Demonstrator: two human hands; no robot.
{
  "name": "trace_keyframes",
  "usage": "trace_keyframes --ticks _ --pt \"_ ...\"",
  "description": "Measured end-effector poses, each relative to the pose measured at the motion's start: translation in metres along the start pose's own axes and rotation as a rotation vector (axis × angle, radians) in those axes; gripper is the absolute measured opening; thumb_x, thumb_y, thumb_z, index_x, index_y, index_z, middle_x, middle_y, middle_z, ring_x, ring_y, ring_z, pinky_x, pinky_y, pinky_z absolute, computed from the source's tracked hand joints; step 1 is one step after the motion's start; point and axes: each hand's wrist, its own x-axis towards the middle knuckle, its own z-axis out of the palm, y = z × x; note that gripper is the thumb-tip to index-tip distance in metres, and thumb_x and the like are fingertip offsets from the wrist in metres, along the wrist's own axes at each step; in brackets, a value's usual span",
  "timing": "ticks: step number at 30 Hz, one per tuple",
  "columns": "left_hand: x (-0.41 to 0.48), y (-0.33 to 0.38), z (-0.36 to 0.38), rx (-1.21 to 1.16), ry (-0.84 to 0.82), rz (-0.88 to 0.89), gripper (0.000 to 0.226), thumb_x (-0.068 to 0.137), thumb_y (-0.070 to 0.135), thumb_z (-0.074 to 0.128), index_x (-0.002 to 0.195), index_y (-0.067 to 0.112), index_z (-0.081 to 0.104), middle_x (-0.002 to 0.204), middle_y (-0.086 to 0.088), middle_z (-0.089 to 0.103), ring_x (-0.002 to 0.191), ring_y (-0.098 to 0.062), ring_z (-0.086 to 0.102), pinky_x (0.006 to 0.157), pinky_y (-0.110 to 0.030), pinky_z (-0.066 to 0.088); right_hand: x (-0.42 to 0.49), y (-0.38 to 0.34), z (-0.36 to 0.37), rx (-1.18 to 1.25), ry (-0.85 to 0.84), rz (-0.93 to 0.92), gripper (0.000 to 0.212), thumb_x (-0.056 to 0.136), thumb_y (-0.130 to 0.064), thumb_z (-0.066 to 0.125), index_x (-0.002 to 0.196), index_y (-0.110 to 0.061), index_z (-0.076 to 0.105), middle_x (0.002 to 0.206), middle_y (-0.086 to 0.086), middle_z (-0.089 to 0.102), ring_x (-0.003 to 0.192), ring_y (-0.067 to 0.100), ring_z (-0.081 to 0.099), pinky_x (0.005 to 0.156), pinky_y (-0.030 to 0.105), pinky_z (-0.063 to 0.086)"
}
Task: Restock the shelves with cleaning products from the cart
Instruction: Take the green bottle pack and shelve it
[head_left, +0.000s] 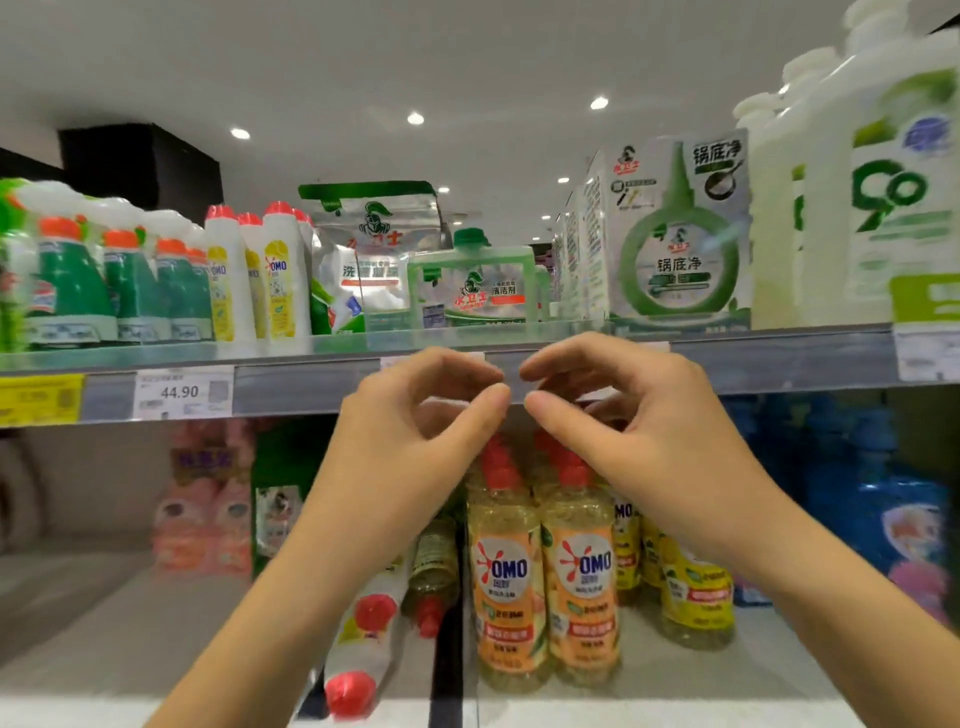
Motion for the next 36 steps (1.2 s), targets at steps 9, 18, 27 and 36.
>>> trace_keyframes --ticks 9,18,27,36 --pt "-0.090 -0.010 -0.057 0.099 0.211 -0.191 0.016 0.080 0.034 0.066 0.089 0.022 0.071 0.085 0.005 0.074 0.081 -0.010 0.072 0.075 -0.030 0.059 -0.038 -0.013 0.061 0.272 -0.119 0.062 0.007 0.085 -0.023 0.067 0.089 -0.027 0.071 0.083 -0.014 0.070 0.079 0.005 0.066 0.067 0.018 0.051" --pt "-0.239 -0.017 -0.174 0.169 0.463 -0.485 0.020 0.076 0.032 0.067 0.089 0.019 0.071 0.084 0.001 0.074 0.080 -0.012 0.071 0.070 -0.020 0.055 -0.106 -0.082 0.207 0.600 -0.419 0.186 0.010 0.079 -0.032 0.068 0.087 -0.028 0.070 0.079 -0.007 0.069 0.074 0.008 0.065 0.064 0.020 0.052" --pt "-0.402 0.004 -0.347 0.300 0.782 -0.743 0.021 0.070 0.042 0.067 0.087 0.030 0.071 0.085 0.006 0.073 0.081 -0.012 0.070 0.074 -0.020 0.054 -0.162 -0.225 0.400 0.902 -0.727 0.332 0.015 0.067 -0.025 0.069 0.081 -0.020 0.074 0.078 0.002 0.072 0.066 0.005 0.064 0.065 0.015 0.052" --pt "-0.544 0.046 -0.476 0.404 1.113 -0.962 0.015 0.080 0.014 0.073 0.093 0.022 0.069 0.089 0.013 0.072 0.081 0.001 0.067 0.069 -0.010 0.049 -0.228 -0.376 0.559 1.023 -1.161 0.307 0.020 0.074 0.001 0.073 0.085 -0.015 0.074 0.081 0.006 0.072 0.073 0.017 0.066 0.071 0.029 0.054"
